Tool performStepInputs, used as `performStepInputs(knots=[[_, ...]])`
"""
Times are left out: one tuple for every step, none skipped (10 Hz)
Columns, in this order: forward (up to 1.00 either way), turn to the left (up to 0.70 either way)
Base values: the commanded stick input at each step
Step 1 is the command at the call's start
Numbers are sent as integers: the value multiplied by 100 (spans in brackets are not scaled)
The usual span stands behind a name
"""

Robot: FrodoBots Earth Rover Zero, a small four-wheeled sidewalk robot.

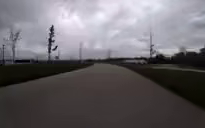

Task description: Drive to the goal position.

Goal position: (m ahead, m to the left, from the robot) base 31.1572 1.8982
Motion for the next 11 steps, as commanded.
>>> performStepInputs(knots=[[100,0],[100,0],[100,0],[100,0],[100,0],[100,0],[100,-24],[100,-27],[100,-27],[100,-8],[100,0]])
